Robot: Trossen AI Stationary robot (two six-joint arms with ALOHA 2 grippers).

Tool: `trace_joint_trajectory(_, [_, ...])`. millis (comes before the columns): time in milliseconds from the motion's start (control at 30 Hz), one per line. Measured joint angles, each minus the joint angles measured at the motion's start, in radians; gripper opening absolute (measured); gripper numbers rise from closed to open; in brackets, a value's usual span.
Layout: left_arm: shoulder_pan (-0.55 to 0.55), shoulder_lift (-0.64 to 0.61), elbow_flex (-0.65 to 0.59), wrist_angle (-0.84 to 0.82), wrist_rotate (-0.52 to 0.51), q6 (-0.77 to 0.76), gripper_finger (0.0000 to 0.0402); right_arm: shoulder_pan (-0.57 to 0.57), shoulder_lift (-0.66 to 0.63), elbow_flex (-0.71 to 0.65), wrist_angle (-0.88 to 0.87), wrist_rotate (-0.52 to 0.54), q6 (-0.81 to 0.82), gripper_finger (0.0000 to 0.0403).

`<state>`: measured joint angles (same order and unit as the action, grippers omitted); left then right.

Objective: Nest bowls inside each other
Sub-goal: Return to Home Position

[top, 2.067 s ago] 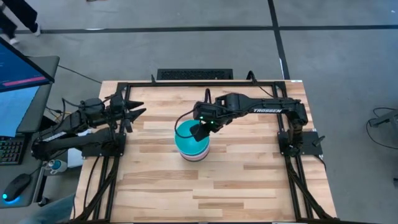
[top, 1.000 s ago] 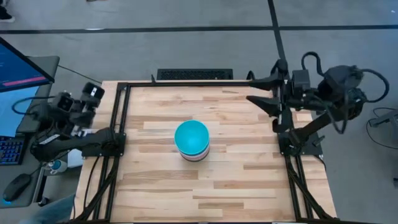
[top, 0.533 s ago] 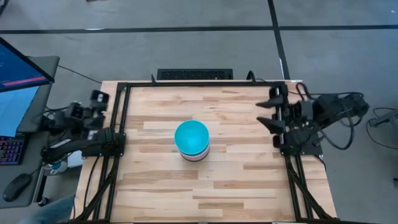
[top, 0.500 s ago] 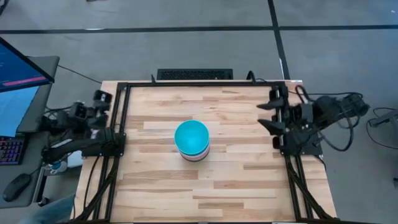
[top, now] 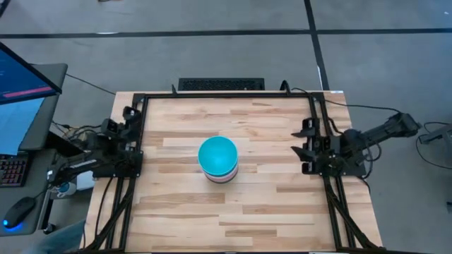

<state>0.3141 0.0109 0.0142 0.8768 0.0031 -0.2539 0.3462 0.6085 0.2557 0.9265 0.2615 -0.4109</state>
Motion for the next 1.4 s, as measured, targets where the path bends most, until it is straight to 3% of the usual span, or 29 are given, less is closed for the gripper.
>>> trace_joint_trajectory(100, [0.0,0.002,-0.001,-0.097,-0.018,-0.006,0.0148,-0.012,-0.007,-0.054,-0.003,0.003,0.042,0.0212])
trace_joint_trajectory(233, [0.0,0.002,-0.003,-0.277,-0.027,0.082,0.0148,-0.047,-0.007,-0.099,-0.039,0.008,-0.023,0.0215])
trace_joint_trajectory(533, [0.0,0.003,-0.003,-0.853,-0.026,0.11,0.0148,-0.076,0.024,-0.099,-0.401,0.008,-0.033,0.0217])
trace_joint_trajectory(967, [0.0,0.052,0.009,-0.88,-0.015,0.111,0.0148,-0.076,0.094,-0.099,-0.841,0.008,-0.035,0.0215])
trace_joint_trajectory(1300, [0.0,0.053,0.009,-0.883,-0.015,0.112,0.0148,-0.076,0.152,-0.099,-0.89,0.008,-0.034,0.0217])
trace_joint_trajectory(1400, [0.0,0.053,0.009,-0.884,-0.015,0.111,0.0148,-0.083,0.165,-0.1,-0.871,0.012,-0.2,0.0217])
